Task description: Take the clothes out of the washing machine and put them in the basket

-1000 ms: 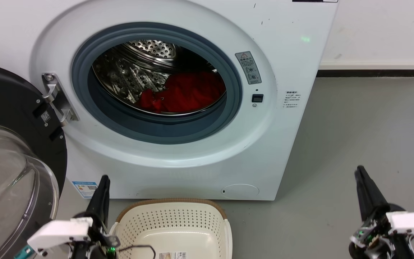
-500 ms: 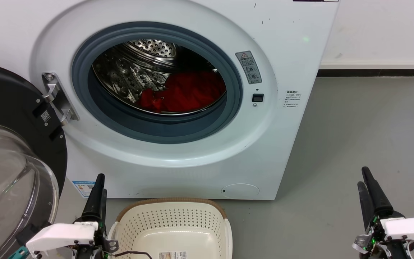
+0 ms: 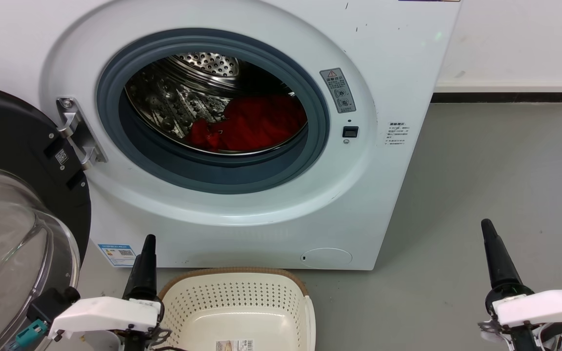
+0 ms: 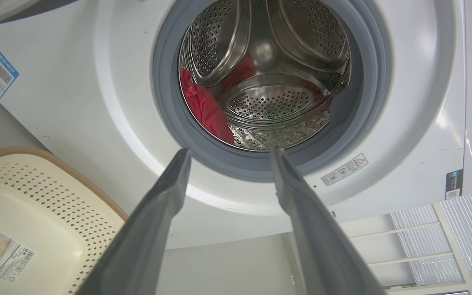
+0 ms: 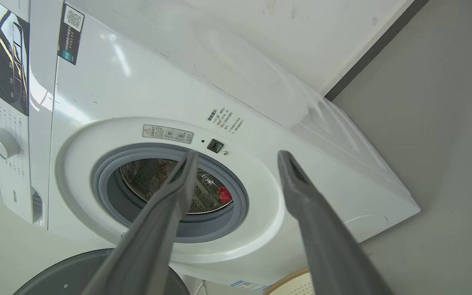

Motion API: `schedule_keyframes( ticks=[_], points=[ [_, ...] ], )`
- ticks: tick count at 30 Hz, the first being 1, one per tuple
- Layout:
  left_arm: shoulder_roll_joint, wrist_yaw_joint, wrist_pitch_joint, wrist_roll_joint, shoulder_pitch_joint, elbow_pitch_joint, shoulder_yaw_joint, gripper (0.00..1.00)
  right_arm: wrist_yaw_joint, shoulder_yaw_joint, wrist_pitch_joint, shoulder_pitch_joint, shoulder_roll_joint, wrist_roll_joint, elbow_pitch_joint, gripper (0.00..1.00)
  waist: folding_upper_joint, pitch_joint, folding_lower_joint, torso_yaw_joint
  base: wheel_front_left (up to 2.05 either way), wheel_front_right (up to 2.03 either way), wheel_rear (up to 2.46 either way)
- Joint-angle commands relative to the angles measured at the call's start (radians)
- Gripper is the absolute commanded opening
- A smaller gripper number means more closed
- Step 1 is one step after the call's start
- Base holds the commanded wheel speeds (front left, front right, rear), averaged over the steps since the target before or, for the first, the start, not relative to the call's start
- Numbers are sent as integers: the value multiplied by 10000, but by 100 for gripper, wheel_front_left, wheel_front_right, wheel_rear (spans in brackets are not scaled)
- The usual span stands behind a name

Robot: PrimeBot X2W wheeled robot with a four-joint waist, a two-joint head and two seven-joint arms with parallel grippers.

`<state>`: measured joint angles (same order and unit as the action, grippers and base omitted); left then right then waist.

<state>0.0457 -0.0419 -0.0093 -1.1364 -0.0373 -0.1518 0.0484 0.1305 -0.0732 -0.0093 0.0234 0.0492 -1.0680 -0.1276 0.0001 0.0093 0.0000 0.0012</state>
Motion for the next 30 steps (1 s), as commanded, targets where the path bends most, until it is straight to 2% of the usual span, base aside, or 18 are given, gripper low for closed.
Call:
schedule_keyframes(
  ticks=[1,13,30],
  points=[
    [31,97,-131,539,-32,259,-76,100,2,55,-125,35,23,634,298,100,-1,1,0,0,0,0,0],
    [36,395,-568,2492,169,595,-359,100,3,286,-565,-222,23,2930,731,100,-1,-2,0,-2,0,0,0],
    [41,623,-1110,4737,441,959,-635,100,2,414,-1103,-578,23,5240,1254,100,-1,-22,0,5,0,0,0]
  ],
)
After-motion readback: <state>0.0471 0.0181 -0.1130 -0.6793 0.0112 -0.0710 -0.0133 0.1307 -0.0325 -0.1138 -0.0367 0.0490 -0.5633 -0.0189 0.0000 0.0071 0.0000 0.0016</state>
